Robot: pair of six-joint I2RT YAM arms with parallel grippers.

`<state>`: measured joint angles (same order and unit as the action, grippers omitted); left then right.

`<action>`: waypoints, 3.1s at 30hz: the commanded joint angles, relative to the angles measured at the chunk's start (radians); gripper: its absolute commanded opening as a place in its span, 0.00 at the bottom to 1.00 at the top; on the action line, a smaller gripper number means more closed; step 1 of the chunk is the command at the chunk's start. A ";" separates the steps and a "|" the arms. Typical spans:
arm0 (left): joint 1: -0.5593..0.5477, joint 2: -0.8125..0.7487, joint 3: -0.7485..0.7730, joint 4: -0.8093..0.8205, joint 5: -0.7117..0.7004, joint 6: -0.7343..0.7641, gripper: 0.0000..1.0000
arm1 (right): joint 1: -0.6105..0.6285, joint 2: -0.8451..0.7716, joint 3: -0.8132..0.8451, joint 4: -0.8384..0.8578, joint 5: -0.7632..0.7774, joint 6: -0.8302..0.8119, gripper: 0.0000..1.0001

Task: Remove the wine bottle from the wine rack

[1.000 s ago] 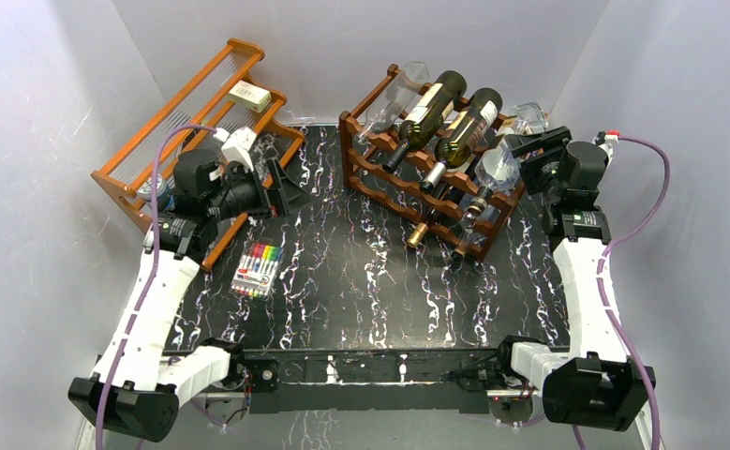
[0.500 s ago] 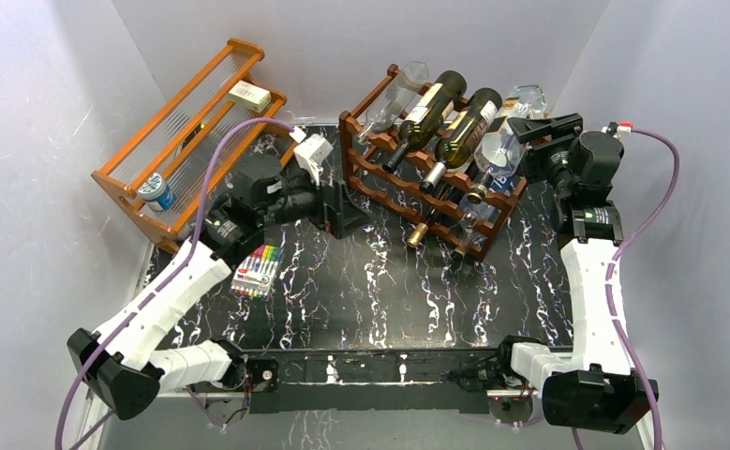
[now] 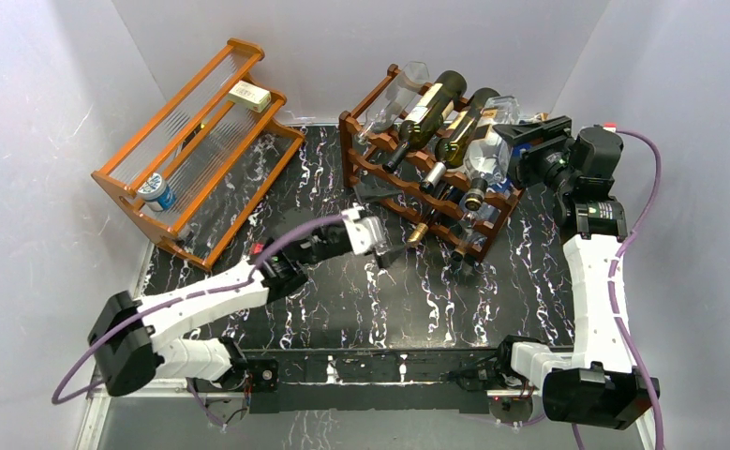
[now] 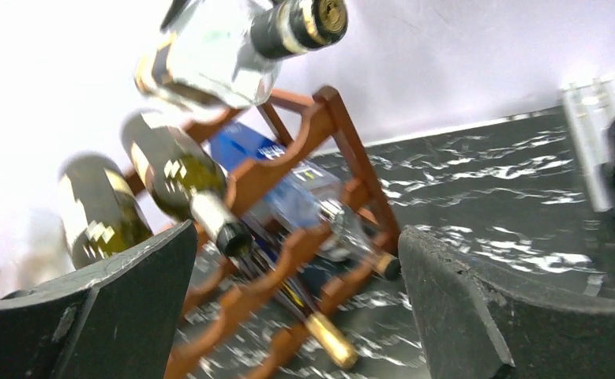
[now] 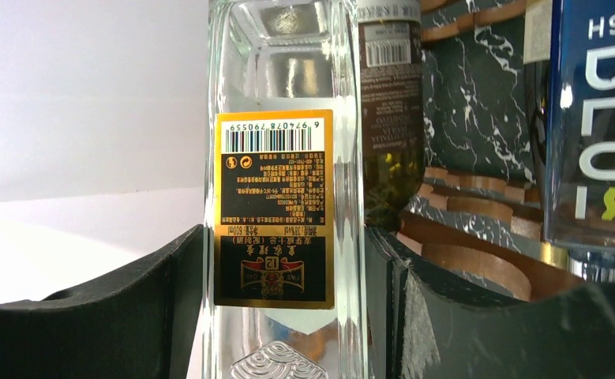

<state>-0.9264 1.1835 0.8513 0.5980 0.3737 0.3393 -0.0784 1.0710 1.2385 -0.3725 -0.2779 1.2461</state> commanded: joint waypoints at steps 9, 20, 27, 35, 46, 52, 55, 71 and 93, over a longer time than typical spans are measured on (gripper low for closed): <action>-0.097 0.394 0.207 0.576 -0.092 0.458 0.97 | -0.006 -0.014 0.136 0.063 -0.140 0.061 0.06; -0.166 0.496 0.333 0.640 -0.070 0.462 0.87 | -0.006 -0.014 0.134 0.018 -0.156 0.053 0.06; -0.179 0.543 0.382 0.635 -0.054 0.464 0.72 | -0.005 -0.007 0.133 0.023 -0.189 0.069 0.05; -0.191 0.584 0.435 0.631 -0.050 0.484 0.55 | -0.006 -0.017 0.127 0.004 -0.205 0.068 0.05; -0.214 0.564 0.470 0.577 -0.084 0.543 0.31 | -0.005 -0.032 0.111 0.007 -0.220 0.079 0.06; -0.230 0.539 0.502 0.560 -0.137 0.483 0.00 | -0.006 -0.051 0.076 0.008 -0.203 0.070 0.21; -0.233 0.532 0.522 0.561 -0.179 0.436 0.00 | -0.006 -0.067 0.062 -0.004 -0.171 0.052 0.34; -0.249 0.490 0.528 0.587 -0.402 0.251 0.00 | -0.005 -0.117 0.039 -0.041 -0.157 -0.097 0.98; -0.249 0.175 0.619 0.177 -0.621 -0.307 0.00 | -0.006 -0.159 0.263 -0.064 0.067 -0.735 0.98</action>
<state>-1.1740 1.5330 1.3685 0.7929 -0.2401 0.1612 -0.0849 0.8970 1.5089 -0.4797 -0.2741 0.5938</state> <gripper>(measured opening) 0.317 0.981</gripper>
